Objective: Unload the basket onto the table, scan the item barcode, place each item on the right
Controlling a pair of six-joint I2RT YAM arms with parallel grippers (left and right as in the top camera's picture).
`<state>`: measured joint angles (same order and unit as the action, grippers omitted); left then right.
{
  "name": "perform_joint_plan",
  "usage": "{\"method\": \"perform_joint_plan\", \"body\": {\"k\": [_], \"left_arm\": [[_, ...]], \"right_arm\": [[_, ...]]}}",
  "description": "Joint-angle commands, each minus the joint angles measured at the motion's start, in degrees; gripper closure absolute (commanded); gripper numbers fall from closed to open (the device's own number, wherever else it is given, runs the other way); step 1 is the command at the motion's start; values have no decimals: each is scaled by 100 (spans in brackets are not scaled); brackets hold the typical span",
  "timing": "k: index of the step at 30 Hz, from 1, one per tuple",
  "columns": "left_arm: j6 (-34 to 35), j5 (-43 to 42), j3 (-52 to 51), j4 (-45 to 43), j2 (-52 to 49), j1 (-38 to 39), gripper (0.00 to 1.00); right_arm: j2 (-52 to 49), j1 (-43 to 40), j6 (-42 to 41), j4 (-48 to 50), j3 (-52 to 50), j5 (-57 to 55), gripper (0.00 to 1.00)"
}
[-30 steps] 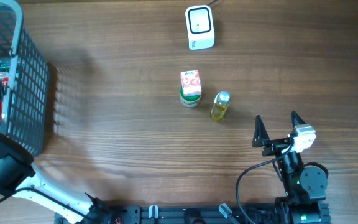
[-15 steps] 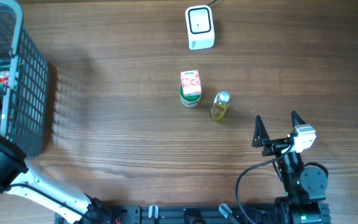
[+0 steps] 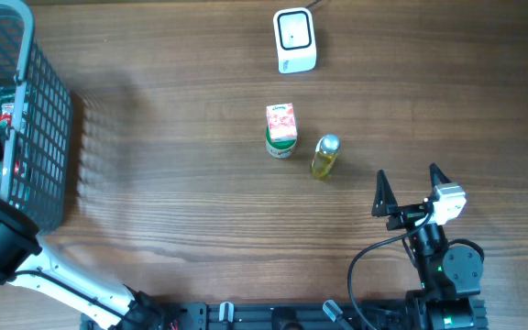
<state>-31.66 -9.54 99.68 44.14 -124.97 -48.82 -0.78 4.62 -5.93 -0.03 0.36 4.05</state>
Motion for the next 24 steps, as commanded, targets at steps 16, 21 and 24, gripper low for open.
{"method": "perform_joint_plan", "body": {"k": [16, 21, 24], "left_arm": [[372, 83, -122, -249, -734, -33, 0], [385, -188, -160, 0, -957, -33, 34], [385, -573, -199, 105, -962, -33, 48]], "right_arm": [[35, 2, -22, 15, -7, -13, 0], [35, 2, -22, 15, -7, -11, 0], [35, 2, -24, 15, -7, -11, 0]]}}
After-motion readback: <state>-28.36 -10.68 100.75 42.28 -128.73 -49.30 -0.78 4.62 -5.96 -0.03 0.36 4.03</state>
